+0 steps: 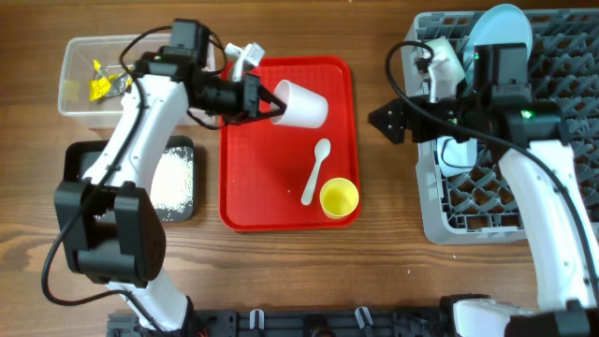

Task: Sort waste into correct bins and load items into the dishwasher rack
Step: 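Lift the pink cup with left gripper while right gripper reaches toward it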

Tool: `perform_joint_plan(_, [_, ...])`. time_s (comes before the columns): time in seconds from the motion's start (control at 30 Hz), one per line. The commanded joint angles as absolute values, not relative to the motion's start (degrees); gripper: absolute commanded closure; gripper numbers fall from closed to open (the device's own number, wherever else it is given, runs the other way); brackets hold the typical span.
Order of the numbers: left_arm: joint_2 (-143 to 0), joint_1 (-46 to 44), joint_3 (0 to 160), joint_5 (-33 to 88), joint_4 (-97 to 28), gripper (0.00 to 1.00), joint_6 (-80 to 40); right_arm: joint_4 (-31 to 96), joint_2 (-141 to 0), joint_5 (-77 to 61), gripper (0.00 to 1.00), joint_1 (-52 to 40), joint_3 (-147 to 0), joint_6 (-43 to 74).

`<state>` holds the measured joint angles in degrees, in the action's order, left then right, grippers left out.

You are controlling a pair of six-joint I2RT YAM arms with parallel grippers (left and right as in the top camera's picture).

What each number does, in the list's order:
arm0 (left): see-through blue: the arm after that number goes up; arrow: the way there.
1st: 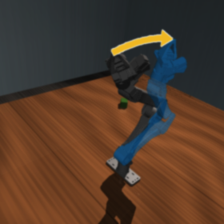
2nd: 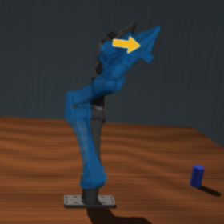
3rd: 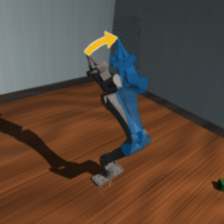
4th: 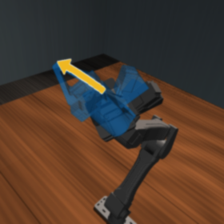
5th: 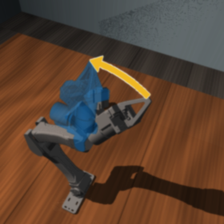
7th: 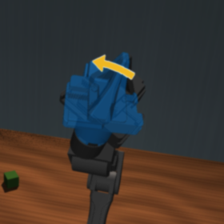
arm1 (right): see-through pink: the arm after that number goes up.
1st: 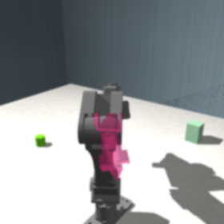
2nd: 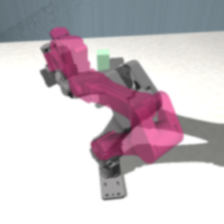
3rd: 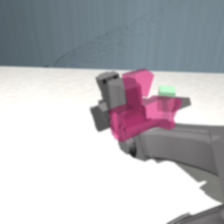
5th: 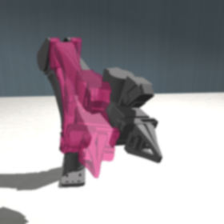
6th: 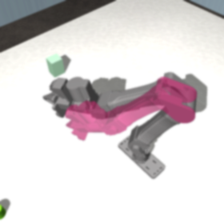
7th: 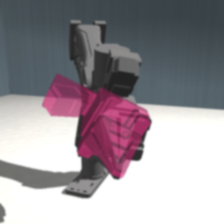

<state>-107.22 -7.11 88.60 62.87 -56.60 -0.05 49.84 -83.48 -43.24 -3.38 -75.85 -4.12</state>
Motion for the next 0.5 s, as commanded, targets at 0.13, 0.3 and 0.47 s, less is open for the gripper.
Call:
perform_joint_plan(0.13, [-106.6, -6.5, 88.9, 83.4, -57.2, 0.96, 10.3, 40.5, -93.3, -79.9, 0.02, -4.8, -76.0, -15.8])
perform_joint_plan(0.3, [-106.6, -6.9, 88.9, 83.6, -55.4, 0.96, 10.3, 37.5, -94.7, -84.5, 0.00, -7.3, -76.0, -18.3])
perform_joint_plan(0.47, [-106.6, -9.0, 88.9, 83.5, -52.4, 0.96, 10.3, 27.5, -94.7, -78.6, 0.00, -10.0, -76.0, -8.1])
